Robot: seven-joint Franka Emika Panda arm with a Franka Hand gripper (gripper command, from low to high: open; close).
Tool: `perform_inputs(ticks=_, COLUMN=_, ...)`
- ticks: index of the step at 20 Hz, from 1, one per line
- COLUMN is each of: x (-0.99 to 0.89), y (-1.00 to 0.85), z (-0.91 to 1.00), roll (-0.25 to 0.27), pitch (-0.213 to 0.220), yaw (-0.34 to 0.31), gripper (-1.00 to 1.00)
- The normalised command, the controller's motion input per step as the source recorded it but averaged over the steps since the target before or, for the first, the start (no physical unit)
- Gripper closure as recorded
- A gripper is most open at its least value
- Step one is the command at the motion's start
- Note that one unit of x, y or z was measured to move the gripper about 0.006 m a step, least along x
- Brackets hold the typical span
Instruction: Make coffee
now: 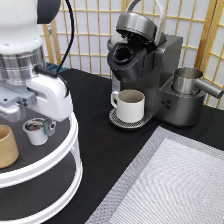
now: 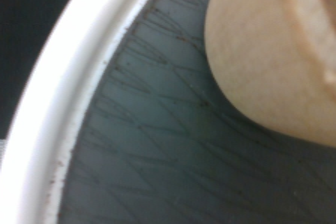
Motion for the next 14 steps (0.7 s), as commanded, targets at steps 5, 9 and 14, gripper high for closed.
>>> perform_inputs(ticks=5, x=0.1, y=0.07, z=0.05, roll=0.001, pitch=0.0, yaw=-0.021, gripper=1.0)
perform_inputs(ticks=9, x=0.11, y=0.01, z=0.2, roll=0.002, pitch=-0.001, yaw=-0.011, gripper=1.0)
perform_inputs(ticks=14, x=0.08, y=0.0, z=0.12, roll=0.0, pitch=-0.03, yaw=0.0, gripper=1.0)
